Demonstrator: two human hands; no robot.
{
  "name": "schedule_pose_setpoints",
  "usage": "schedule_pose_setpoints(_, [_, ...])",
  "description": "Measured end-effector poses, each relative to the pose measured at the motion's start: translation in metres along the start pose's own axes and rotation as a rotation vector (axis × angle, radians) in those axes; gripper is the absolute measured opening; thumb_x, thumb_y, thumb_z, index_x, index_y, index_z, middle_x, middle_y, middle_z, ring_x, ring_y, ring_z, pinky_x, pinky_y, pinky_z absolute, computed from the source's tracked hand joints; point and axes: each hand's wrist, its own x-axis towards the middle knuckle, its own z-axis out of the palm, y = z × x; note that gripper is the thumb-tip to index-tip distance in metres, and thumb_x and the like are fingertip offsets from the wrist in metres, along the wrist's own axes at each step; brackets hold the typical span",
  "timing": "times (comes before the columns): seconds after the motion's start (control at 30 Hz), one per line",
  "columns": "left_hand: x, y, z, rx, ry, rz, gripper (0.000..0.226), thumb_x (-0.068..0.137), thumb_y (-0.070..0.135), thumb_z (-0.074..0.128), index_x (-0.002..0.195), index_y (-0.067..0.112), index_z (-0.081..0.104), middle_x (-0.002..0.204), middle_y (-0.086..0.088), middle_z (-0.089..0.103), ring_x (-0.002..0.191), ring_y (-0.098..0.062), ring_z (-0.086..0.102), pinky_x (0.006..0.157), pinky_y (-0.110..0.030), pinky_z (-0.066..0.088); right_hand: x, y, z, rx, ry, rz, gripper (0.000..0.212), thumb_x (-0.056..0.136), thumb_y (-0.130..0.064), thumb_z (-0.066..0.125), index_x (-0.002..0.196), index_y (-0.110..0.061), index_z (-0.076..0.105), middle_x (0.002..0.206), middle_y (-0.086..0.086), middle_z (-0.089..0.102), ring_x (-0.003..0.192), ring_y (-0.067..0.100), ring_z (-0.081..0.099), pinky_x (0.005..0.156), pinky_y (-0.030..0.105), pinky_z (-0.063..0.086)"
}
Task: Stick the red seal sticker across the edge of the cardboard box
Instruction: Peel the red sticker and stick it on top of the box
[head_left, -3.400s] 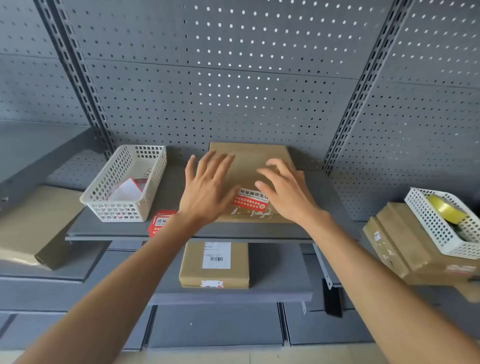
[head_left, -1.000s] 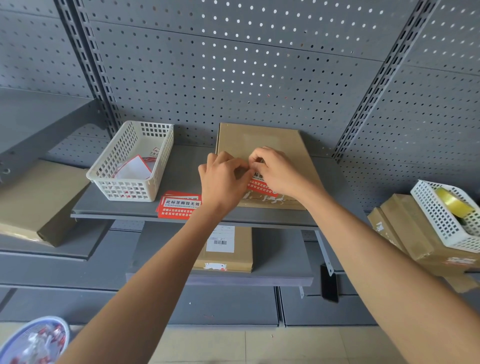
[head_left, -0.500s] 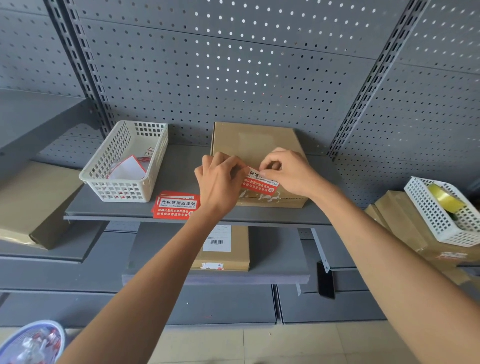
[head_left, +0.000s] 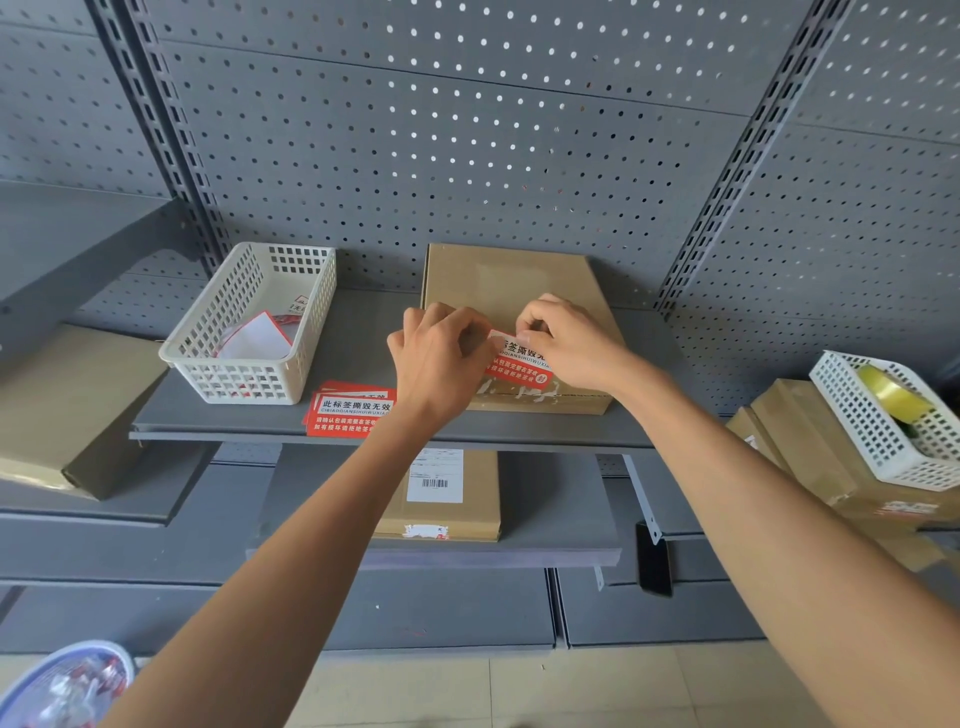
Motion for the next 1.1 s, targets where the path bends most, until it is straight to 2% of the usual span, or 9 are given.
schedule_pose_setpoints(0.1, [0.001,0.002,0.000,0.010,-0.010,-0.008,0.019,0.092,0.048,0.066,0.096,0.031,0.072,0.110,0.012,0.056,0.106,-0.017,0.038,0.090,-0.034,0.022,-0.001,0.000,0.000,0.021,0.006,-0.007,0.012,0.101,-0.023,0.055,0.092,-0.018,0.060,0.104,-0.004,0.055,0.094,0.013,0.052,0.074,0.028,0.039])
schedule_pose_setpoints(0.2, [0.000,0.003,0.000,-0.026,-0.002,-0.027,0.016,0.092,0.046,0.068,0.091,0.031,0.072,0.110,0.010,0.057,0.108,-0.018,0.039,0.091,-0.034,0.021,-0.005,0.001,-0.005,0.127,0.047,0.021,0.007,0.097,-0.024,0.062,0.096,-0.017,0.066,0.092,-0.009,0.062,0.085,0.011,0.059,0.067,0.023,0.045])
schedule_pose_setpoints(0.3, [-0.002,0.003,0.001,-0.044,0.005,-0.026,0.014,0.093,0.044,0.068,0.091,0.031,0.071,0.110,0.010,0.058,0.108,-0.020,0.040,0.092,-0.034,0.022,-0.009,0.010,-0.009,0.159,0.068,0.024,0.009,0.090,-0.027,0.071,0.095,-0.021,0.072,0.093,-0.005,0.067,0.083,0.012,0.065,0.075,0.031,0.053])
schedule_pose_setpoints(0.4, [-0.003,0.001,0.002,-0.054,0.017,-0.017,0.014,0.093,0.044,0.067,0.093,0.030,0.072,0.109,0.010,0.058,0.107,-0.020,0.040,0.092,-0.035,0.024,-0.014,0.018,-0.008,0.135,0.073,0.003,0.004,0.086,-0.023,0.076,0.086,-0.019,0.075,0.098,-0.003,0.065,0.086,0.017,0.063,0.081,0.035,0.052])
schedule_pose_setpoints(0.63, [-0.005,0.000,0.004,-0.055,0.027,-0.009,0.014,0.094,0.044,0.065,0.092,0.031,0.070,0.112,0.010,0.059,0.106,-0.020,0.041,0.094,-0.039,0.029,-0.013,0.018,-0.001,0.071,0.102,-0.003,0.011,0.090,-0.019,0.070,0.079,-0.020,0.069,0.100,-0.006,0.061,0.090,0.016,0.061,0.088,0.042,0.051])
schedule_pose_setpoints(0.73, [-0.006,0.001,0.003,-0.066,0.018,-0.006,0.014,0.095,0.042,0.064,0.091,0.030,0.069,0.116,0.008,0.060,0.106,-0.021,0.041,0.096,-0.041,0.033,-0.014,0.018,0.000,0.035,0.098,-0.016,0.016,0.093,-0.019,0.067,0.077,-0.022,0.064,0.103,-0.007,0.060,0.095,0.017,0.059,0.092,0.042,0.048])
schedule_pose_setpoints(0.9, [-0.009,0.004,0.000,-0.073,0.013,0.000,0.015,0.097,0.040,0.064,0.090,0.027,0.068,0.122,0.006,0.061,0.107,-0.021,0.041,0.094,-0.035,0.028,-0.016,0.017,-0.002,0.039,0.084,-0.031,0.017,0.095,-0.019,0.065,0.078,-0.021,0.062,0.110,-0.005,0.061,0.103,0.018,0.059,0.096,0.039,0.046])
schedule_pose_setpoints(1.0, [-0.009,0.004,-0.002,-0.069,0.009,-0.001,0.014,0.097,0.038,0.064,0.090,0.027,0.067,0.123,0.005,0.061,0.107,-0.021,0.041,0.093,-0.035,0.028,-0.016,0.019,-0.002,0.089,0.111,-0.023,0.011,0.092,-0.020,0.069,0.081,-0.018,0.068,0.109,-0.005,0.064,0.098,0.016,0.062,0.093,0.038,0.050])
schedule_pose_setpoints(1.1, [-0.009,0.004,-0.002,-0.063,0.010,0.002,0.015,0.097,0.039,0.064,0.089,0.027,0.067,0.123,0.006,0.061,0.107,-0.022,0.041,0.093,-0.036,0.028,-0.022,0.024,-0.003,0.208,0.150,-0.003,0.005,0.087,-0.020,0.075,0.092,-0.019,0.072,0.106,-0.009,0.066,0.094,0.007,0.064,0.086,0.027,0.052])
